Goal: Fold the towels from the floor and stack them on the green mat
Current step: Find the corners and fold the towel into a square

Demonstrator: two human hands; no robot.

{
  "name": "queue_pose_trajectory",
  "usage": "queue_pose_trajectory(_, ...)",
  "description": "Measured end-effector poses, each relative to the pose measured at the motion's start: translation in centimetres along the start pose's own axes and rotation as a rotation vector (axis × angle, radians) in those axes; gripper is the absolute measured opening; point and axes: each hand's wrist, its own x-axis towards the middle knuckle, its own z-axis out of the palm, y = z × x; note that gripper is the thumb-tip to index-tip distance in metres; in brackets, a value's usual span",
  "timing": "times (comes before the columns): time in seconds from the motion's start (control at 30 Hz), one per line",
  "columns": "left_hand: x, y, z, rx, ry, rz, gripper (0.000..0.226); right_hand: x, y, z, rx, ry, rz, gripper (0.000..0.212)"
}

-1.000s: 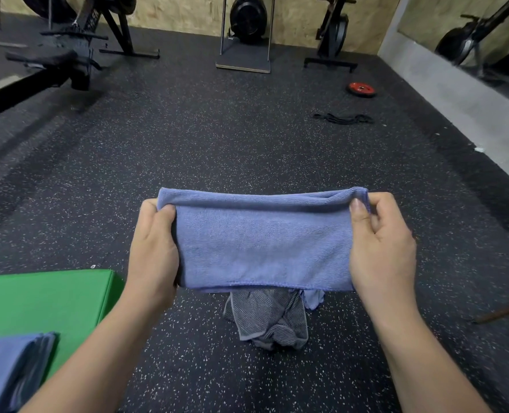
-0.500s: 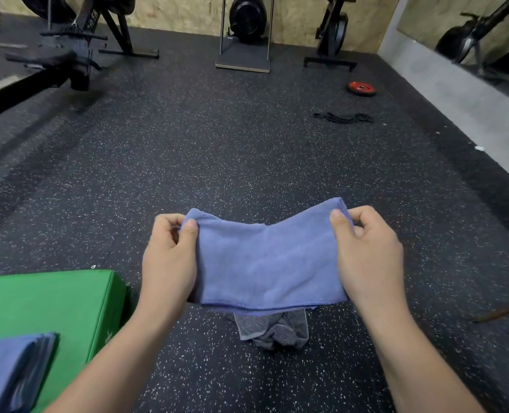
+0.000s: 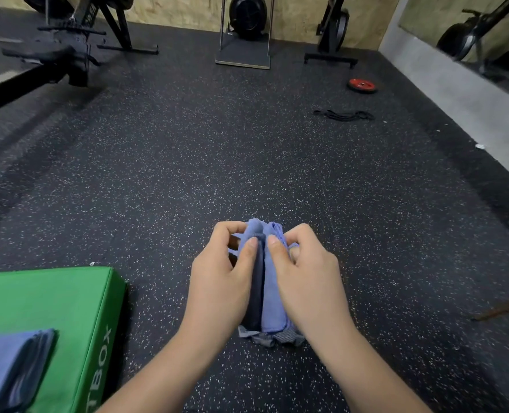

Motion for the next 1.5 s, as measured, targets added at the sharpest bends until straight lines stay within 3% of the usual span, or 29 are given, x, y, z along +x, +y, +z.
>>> queue_pose_trajectory(0.2, -0.3, 0.7, -0.2, -0.008, -0.033, 0.072, 0.012, -1.2, -1.4, 0.1, 0.173, -0.096, -0.071, 0.028)
queue_pose_trajectory(0.43, 0.8, 0.6, -1.6, 0.016, -0.156, 0.130, 0.053, -0.7, -1.4, -0.5, 0.318, -0.201, -0.043, 0.025)
queue_pose_trajectory(0.53, 1.7, 0.6, -2.6, 0.032, -0.204, 0.134, 0.055, 0.2, -1.0, -1.4, 0.208, -0.197, -0.076, 0.022)
queue_pose_trajectory(0.63, 2.8, 0.8, -4.0, 0.049, -0.267, 0.107, 0.049, 1.0, -0.4, -2.5, 0.021, -0.078, -0.176, 0.008)
queue_pose_trajectory(0.7, 3.3, 0.9, -5.0, -0.003, -0.364, 0.085, 0.044, 1.4, 0.0, -3.2, -0.026, -0.089, -0.178, 0.024)
queue_pose_trajectory(0.8, 3.6, 1.1, -6.4, -0.129, -0.492, 0.053, 0.041, 1.9, 0.4, -3.9, -0.027, -0.347, -0.134, 0.077)
queue_pose_trajectory(0.83, 3.7, 1.1, -6.7, -0.166, -0.512, 0.038, 0.039, 2.0, 0.5, -4.0, 0.004, -0.438, -0.110, 0.084)
queue_pose_trajectory(0.9, 3.8, 1.2, -7.3, -0.191, -0.515, 0.027, 0.038, 2.2, 1.0, -3.8, 0.073, -0.530, -0.096, 0.068)
queue_pose_trajectory(1.0, 4.4, 0.9, -8.2, -0.084, -0.514, 0.065, 0.045, 2.5, 1.2, -3.4, 0.082, -0.489, -0.149, 0.028)
queue_pose_trajectory(1.1, 5.0, 0.0, -9.2, 0.144, -0.614, 0.049, 0.054, 2.9, 1.2, -3.2, 0.137, -0.448, -0.184, 0.020)
queue_pose_trajectory(1.2, 4.9, -1.4, -9.6, 0.304, -0.690, -0.008, 0.017, 2.7, 0.8, -2.9, 0.151, -0.414, -0.193, 0.017)
queue_pose_trajectory(1.27, 4.8, -1.8, -9.8, 0.229, -0.644, -0.041, 0.012, 2.6, 0.5, -2.4, 0.179, -0.379, -0.202, 0.013)
queue_pose_trajectory(1.43, 4.8, -1.1, -10.1, -0.299, -0.372, -0.214, 0.005, 2.6, -0.5, -0.7, 0.226, -0.229, -0.185, 0.015)
queue_pose_trajectory(1.5, 4.5, -1.2, -9.8, -0.431, -0.282, -0.282, 0.012, 2.4, -1.1, 0.3, 0.202, -0.164, -0.178, 0.017)
